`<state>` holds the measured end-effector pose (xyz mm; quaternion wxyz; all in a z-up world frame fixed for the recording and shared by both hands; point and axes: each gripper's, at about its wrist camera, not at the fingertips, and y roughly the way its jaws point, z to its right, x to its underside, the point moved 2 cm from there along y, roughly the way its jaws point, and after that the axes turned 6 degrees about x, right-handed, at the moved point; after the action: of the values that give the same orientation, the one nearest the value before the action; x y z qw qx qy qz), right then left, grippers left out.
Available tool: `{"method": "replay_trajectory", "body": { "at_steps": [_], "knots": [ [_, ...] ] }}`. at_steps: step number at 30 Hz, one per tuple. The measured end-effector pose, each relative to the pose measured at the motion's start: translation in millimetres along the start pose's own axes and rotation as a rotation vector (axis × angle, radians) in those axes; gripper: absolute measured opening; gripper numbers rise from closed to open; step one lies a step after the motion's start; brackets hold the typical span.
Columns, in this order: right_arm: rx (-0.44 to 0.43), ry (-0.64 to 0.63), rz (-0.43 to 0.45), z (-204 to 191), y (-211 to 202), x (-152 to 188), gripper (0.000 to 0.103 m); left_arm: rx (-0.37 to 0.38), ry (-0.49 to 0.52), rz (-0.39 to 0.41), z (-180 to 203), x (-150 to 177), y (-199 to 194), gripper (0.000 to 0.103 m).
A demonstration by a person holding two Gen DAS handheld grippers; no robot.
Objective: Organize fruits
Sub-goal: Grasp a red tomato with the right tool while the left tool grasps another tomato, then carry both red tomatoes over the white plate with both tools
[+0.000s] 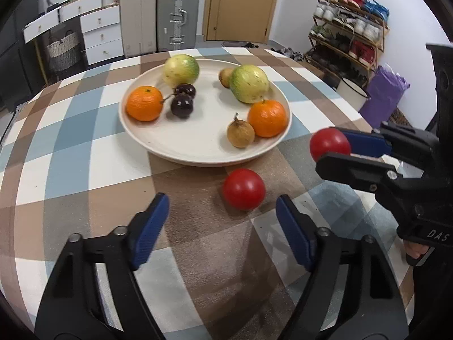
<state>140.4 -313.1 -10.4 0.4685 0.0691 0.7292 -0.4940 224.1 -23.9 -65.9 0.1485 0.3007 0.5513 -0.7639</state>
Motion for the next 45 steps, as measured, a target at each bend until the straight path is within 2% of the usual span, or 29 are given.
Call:
{"method": "replay_trajectory", "body": {
  "at_steps": [2, 10, 12, 13, 14, 26, 32, 45],
  "knots": [
    [-0.002, 0.000, -0.002, -0.1, 0.9, -0.2, 0.030, 0.001, 0.012, -0.005, 3.2, -0.6, 4.4, 0.065],
    [0.005, 0.004, -0.013, 1.1, 6.1, 0.0, 0.030, 0.048, 0.010, 0.006, 6.6, -5.0, 9.7, 0.049],
    [0.008, 0.005, -0.014, 1.2, 6.6, -0.1, 0.030, 0.062, 0.000, 0.011, 6.0, -5.2, 9.5, 0.041],
    [0.008, 0.006, -0.013, 1.4, 6.4, 0.1, 0.030, 0.073, 0.000, 0.011, 6.2, -4.9, 9.2, 0.033],
    [0.008, 0.007, -0.011, 1.3, 6.3, 0.0, 0.030, 0.078, 0.000, 0.013, 6.1, -4.6, 8.4, 0.029],
    [-0.002, 0.020, 0.018, 1.4, 3.4, -0.9, 0.030, 0.093, 0.006, 0.087, 6.2, -3.9, -14.4, 0.029],
    [0.025, 0.044, 0.041, 3.3, 0.4, -2.6, 0.030, 0.049, 0.001, 0.153, -0.1, -5.6, -32.6, 0.029],
    [0.050, 0.124, 0.089, 16.2, -6.7, -16.7, 0.030, 0.011, -0.034, 0.200, -16.3, -13.5, -54.0, 0.029]
  ]
}}
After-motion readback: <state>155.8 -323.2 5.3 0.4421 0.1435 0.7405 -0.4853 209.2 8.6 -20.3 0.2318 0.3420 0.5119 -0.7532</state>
